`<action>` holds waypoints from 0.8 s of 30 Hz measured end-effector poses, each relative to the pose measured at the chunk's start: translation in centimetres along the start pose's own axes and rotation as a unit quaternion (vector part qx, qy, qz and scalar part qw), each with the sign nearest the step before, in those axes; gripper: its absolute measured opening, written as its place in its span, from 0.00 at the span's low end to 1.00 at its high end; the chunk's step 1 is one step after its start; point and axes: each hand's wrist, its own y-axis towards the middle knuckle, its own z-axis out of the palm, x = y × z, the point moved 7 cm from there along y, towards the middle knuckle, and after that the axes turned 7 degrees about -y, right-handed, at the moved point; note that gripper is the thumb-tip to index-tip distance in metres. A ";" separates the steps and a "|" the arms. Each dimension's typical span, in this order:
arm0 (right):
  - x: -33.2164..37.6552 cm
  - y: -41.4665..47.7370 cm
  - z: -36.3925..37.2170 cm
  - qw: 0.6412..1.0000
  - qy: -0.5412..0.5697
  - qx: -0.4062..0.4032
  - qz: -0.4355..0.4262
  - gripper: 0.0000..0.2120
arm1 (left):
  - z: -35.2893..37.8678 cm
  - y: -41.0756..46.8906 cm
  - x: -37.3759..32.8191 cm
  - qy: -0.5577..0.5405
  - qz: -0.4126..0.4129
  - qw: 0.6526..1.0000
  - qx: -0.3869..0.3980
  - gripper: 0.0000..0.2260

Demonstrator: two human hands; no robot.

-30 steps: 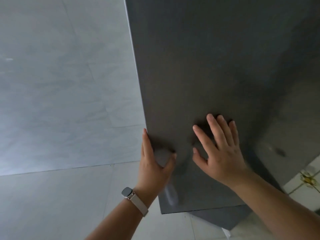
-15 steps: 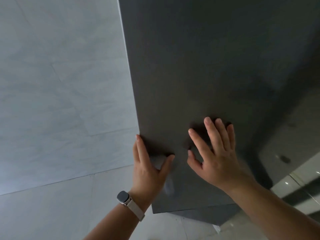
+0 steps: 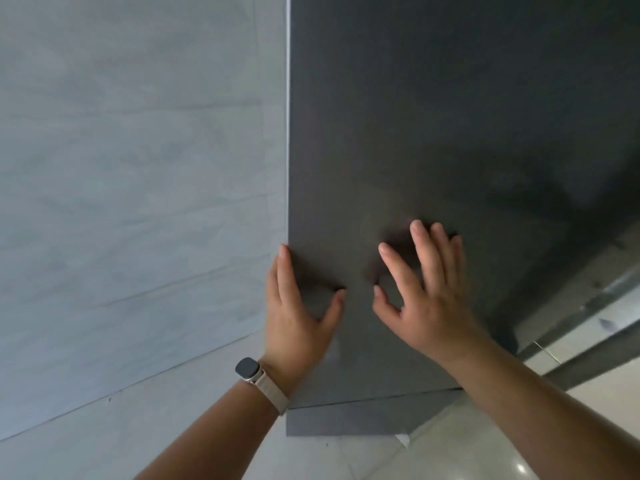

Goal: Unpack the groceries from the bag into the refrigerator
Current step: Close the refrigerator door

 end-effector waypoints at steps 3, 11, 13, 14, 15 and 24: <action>-0.2 0.8 1.8 0.999 -0.021 0.033 -0.001 0.30 | 0.7 2.1 1.3 -0.008 -0.010 1.000 0.018 0.42; -0.7 1.1 4.2 0.996 -0.084 0.035 -0.004 0.32 | 1.6 3.9 3.5 -0.019 0.013 0.999 0.025 0.42; -0.8 1.0 4.5 0.995 -0.095 0.039 -0.008 0.35 | 1.6 4.0 3.8 -0.020 0.026 0.999 0.027 0.41; -0.9 0.9 4.5 0.994 -0.102 0.039 -0.010 0.36 | 1.6 4.0 3.9 -0.018 0.031 0.999 0.029 0.41; -0.9 0.9 4.5 0.993 -0.108 0.038 -0.010 0.37 | 1.6 4.1 3.9 -0.016 0.035 0.999 0.032 0.41; 0.7 1.2 3.3 0.990 -0.102 0.092 0.024 0.32 | -0.1 3.9 4.1 -0.057 0.036 0.993 0.101 0.35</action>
